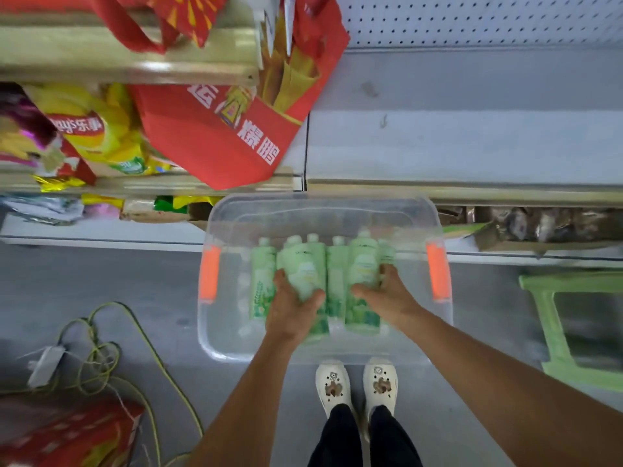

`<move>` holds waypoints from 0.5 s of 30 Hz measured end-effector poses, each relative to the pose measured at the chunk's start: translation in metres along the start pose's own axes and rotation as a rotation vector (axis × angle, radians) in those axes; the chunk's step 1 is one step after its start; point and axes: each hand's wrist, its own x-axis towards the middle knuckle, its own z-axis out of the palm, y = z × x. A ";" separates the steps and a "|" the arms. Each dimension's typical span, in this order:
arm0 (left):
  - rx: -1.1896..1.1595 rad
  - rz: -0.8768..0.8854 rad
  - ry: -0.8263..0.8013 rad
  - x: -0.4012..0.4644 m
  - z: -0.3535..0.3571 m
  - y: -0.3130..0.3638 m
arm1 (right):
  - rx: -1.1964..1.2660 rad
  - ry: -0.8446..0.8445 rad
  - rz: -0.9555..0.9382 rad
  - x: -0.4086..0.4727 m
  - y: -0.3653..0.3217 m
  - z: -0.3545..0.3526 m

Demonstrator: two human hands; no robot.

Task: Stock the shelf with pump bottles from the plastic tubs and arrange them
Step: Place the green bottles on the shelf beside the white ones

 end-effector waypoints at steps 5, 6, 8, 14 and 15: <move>-0.221 0.094 -0.060 -0.049 -0.025 0.038 | 0.126 -0.062 -0.162 -0.070 -0.029 -0.028; -0.239 0.126 -0.070 -0.059 -0.031 0.048 | 0.161 -0.078 -0.193 -0.086 -0.038 -0.034; -0.257 0.190 -0.082 -0.084 -0.043 0.071 | 0.238 -0.098 -0.253 -0.119 -0.055 -0.045; -0.316 0.400 -0.114 -0.145 -0.075 0.142 | 0.482 -0.192 -0.400 -0.192 -0.106 -0.084; -0.331 0.425 -0.135 -0.153 -0.079 0.153 | 0.502 -0.202 -0.428 -0.203 -0.114 -0.091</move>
